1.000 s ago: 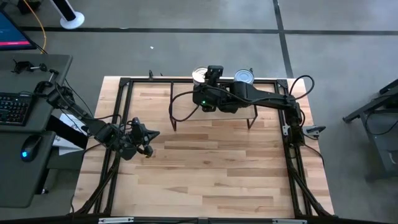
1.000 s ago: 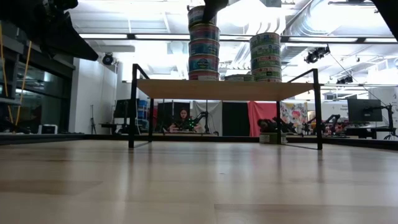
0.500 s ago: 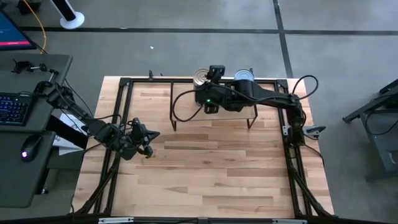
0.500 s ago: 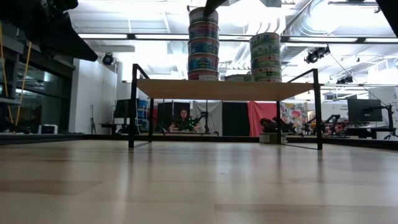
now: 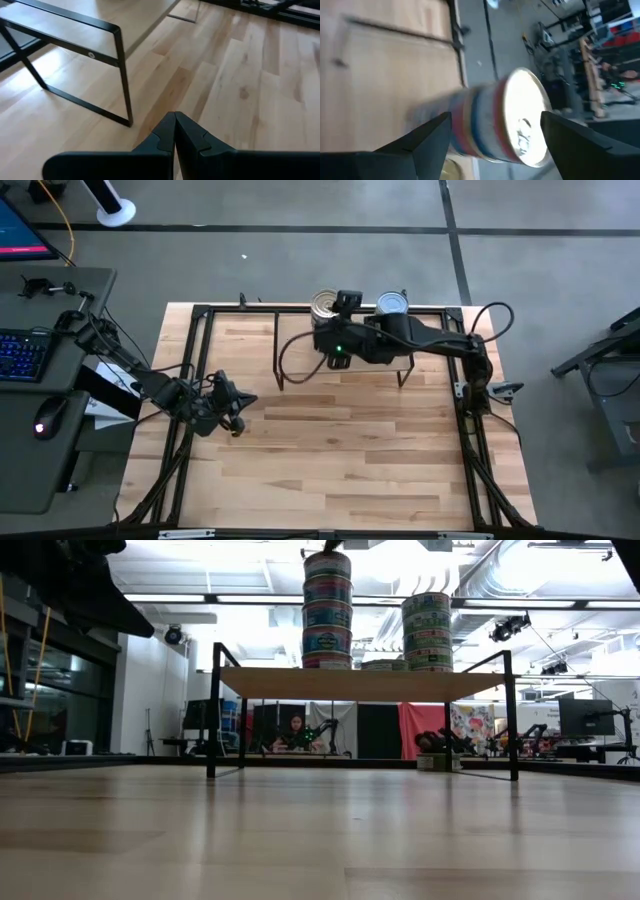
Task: Stack canned seafood by type on shelf
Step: Adjust the shelf on the table, then stack the green tuna can on top of the other green tuna can on the shelf
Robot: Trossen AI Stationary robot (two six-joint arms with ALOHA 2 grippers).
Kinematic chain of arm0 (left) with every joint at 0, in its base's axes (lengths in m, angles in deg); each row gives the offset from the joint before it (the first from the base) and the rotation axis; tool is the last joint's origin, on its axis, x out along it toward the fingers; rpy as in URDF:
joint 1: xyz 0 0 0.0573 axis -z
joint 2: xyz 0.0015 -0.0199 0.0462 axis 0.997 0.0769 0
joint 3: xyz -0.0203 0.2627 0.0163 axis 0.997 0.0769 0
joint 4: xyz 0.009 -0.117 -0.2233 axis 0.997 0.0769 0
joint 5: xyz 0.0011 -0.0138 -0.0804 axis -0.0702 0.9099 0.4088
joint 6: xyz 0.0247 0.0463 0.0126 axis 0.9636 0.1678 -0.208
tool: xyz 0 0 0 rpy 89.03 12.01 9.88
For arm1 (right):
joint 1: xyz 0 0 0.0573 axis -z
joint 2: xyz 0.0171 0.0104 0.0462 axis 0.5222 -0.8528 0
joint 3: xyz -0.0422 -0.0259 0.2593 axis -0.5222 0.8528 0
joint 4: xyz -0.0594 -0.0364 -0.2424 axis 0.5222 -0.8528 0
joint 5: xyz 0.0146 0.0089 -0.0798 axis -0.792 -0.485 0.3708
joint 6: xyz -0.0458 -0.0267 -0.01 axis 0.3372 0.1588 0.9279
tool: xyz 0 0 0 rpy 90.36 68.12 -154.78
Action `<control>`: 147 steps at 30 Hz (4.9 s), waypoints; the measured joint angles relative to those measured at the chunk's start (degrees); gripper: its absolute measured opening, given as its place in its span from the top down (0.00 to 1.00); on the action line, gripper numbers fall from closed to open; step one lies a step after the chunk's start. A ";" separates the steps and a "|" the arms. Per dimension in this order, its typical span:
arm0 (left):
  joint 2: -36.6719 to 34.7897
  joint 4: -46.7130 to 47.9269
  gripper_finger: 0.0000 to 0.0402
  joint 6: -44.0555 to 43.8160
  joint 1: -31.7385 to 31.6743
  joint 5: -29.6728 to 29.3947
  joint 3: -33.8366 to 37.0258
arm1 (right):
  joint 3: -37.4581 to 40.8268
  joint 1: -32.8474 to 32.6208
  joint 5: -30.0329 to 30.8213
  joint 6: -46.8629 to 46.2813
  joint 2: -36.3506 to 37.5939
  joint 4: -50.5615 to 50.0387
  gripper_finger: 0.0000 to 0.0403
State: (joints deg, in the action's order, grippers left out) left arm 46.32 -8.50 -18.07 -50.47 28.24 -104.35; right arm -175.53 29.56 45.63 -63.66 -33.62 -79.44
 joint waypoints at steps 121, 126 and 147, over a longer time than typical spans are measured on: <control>2.14 3.45 1.00 26.35 -15.08 -10.87 -28.38 | 89.05 13.75 -9.32 -73.66 46.53 26.82 1.00; 2.19 9.88 1.00 24.31 -20.49 -4.55 -28.34 | 89.05 25.41 -14.18 -66.39 45.60 34.58 1.00; 4.00 -25.81 1.00 38.83 -63.86 57.33 -12.41 | 83.63 55.87 -42.77 -64.84 19.32 55.22 1.00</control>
State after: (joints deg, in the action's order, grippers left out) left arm 50.32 -34.30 20.76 -114.33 85.57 -116.76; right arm -91.90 85.43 2.86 -128.50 -14.30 -24.22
